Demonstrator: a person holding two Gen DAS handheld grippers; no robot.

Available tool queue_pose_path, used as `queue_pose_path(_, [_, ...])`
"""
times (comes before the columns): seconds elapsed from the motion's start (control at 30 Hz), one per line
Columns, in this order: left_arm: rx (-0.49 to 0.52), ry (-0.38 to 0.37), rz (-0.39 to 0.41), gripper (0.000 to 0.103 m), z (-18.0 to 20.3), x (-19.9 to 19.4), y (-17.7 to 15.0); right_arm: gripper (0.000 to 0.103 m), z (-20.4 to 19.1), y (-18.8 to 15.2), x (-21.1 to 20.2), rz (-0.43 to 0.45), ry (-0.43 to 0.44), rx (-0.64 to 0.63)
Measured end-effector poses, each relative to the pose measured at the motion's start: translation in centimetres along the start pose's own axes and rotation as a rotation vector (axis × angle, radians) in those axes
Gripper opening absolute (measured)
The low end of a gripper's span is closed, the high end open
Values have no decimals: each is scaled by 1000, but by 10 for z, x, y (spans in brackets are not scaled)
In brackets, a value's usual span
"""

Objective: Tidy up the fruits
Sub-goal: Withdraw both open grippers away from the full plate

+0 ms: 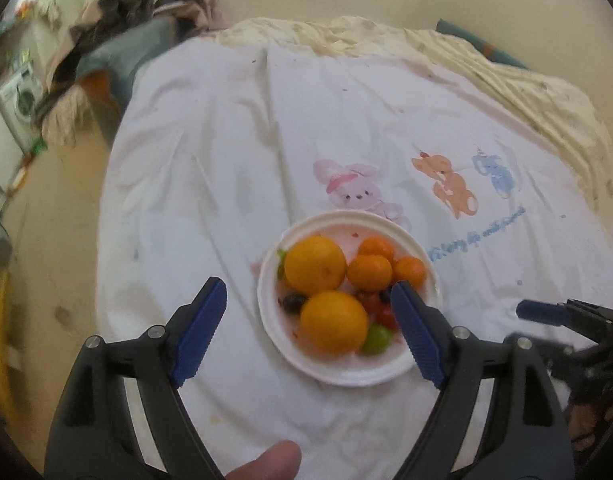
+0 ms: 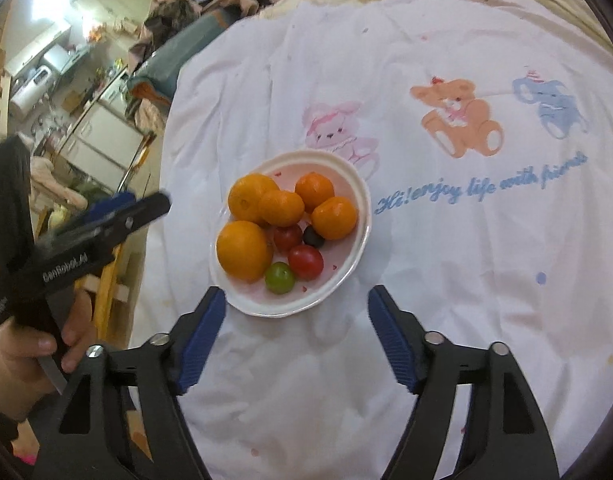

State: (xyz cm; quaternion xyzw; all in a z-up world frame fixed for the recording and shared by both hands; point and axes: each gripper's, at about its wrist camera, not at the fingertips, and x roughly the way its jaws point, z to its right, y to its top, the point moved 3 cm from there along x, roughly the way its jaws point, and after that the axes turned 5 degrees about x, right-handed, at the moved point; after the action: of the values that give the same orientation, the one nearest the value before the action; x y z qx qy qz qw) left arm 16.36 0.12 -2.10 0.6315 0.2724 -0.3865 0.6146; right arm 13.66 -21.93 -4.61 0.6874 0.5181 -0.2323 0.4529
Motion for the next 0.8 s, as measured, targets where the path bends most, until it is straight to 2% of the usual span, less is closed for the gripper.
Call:
queue_pose_path(0.17, [-25,29,-12,87,-6,-14,-22,87,0,-9,-20,58,-3,44])
queue_pose_path(0.3, [-58,39,-6,98,-9,-30,-39,89,0,-17,-31,105,9,94])
queue_pose_path(0.47, [-83,57,15,99,-10,-48,-58,91,-12,-31,-37,148,-53,66])
queue_pose_path(0.6, [-87,84,61,102,-10,-63,-70,99,-20,-42,-41,187,-97,44])
queue_pose_path(0.8, [-59,95,95,102,-6,-72,-80,103,-32,-54,-43,257,-154,1])
